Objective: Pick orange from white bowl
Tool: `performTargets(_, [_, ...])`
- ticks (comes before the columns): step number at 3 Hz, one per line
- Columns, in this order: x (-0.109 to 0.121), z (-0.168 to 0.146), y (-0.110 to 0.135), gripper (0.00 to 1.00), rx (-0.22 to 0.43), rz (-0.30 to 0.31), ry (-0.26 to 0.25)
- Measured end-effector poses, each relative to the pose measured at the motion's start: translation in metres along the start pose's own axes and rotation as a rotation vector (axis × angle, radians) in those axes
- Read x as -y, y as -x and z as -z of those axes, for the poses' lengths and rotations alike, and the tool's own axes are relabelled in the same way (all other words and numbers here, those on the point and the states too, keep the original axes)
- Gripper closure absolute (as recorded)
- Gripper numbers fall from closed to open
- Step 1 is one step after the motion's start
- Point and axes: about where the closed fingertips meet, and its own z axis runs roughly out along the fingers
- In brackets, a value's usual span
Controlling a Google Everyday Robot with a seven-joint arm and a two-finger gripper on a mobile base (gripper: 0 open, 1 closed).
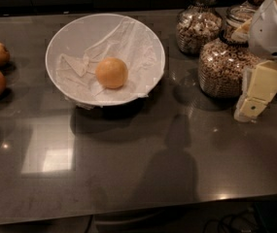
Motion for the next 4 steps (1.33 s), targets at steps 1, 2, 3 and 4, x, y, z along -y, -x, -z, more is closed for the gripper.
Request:
performTargets(1, [0.023,-0.016,0.034,0.00,0.036,0.078,-0.004])
performTargets(2, [0.043,-0.025,0.081,0.00,0.092,0.172,-0.010])
performTargets(3, [0.043,-0.025,0.081,0.00,0.092,0.172,-0.010])
performTargets(4, [0.048,-0.032,0.091,0.00,0.149,0.152,-0.027])
